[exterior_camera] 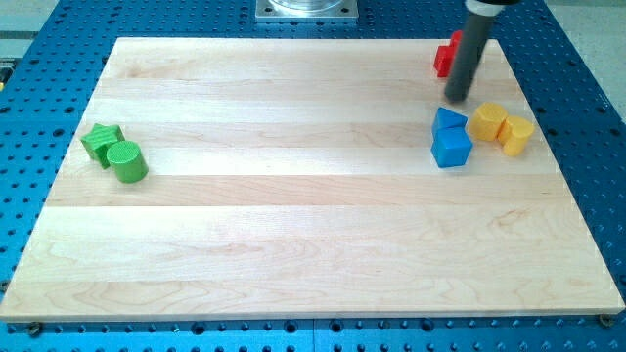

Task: Move the red blocks diagonal to each other

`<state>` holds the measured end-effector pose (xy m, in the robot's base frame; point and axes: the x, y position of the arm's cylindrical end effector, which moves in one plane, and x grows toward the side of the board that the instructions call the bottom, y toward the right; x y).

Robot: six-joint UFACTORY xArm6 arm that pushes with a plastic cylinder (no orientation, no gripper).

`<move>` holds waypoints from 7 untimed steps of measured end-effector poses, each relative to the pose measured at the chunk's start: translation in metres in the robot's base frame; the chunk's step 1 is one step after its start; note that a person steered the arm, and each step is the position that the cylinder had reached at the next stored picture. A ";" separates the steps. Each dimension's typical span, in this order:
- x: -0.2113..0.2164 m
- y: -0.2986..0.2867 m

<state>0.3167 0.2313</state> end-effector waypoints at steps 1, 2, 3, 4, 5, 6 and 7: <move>-0.016 0.064; -0.064 0.076; -0.111 0.066; -0.124 0.028; -0.097 -0.009; -0.063 0.001; -0.033 -0.042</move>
<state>0.2835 0.1894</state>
